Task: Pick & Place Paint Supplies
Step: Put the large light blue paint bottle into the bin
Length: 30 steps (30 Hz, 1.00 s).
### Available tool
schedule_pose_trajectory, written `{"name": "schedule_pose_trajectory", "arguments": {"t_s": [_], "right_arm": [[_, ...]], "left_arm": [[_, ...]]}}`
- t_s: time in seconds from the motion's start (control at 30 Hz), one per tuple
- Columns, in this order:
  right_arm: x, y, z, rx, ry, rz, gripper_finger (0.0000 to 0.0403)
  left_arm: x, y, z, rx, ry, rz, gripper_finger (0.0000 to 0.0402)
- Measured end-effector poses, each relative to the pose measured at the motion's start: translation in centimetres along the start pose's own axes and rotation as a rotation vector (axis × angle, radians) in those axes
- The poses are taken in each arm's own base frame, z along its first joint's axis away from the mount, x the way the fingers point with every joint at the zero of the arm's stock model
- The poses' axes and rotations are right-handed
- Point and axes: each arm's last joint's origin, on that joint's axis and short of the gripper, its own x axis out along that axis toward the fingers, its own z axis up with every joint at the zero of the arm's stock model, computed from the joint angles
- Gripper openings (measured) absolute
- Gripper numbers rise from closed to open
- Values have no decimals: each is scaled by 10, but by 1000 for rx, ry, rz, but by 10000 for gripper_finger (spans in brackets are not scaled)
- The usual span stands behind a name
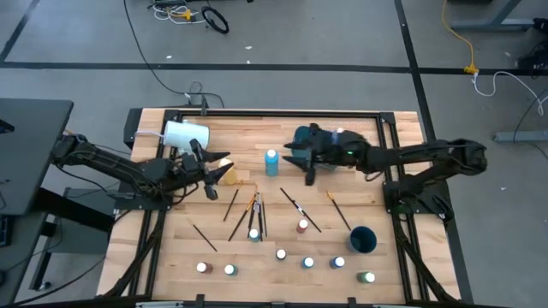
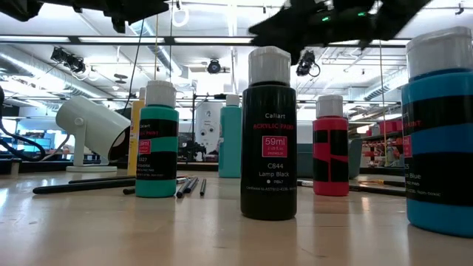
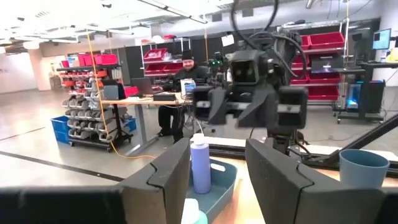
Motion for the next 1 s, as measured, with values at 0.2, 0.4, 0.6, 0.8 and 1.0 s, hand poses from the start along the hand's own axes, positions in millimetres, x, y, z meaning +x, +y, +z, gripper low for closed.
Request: {"name": "schedule_pose_trajectory", "arguments": {"t_s": [0.2, 0.4, 0.6, 0.8, 1.0], "right_arm": [[41, -3, -15, 19, 166, -61, 185], [62, -5, -30, -4, 292, -93, 199], [62, -9, -35, -22, 327, -170, 236], [64, -15, -41, -1, 351, -208, 241], [66, -15, -49, 12, 374, -198, 215]], "left_arm": [[0, 0, 0, 3, -1, 0, 164], [0, 0, 0, 40, 0, 0, 164], [0, 0, 0, 43, 5, -1, 164], [0, 0, 0, 41, 4, -4, 164], [0, -1, 0, 41, 2, -16, 164]]}}
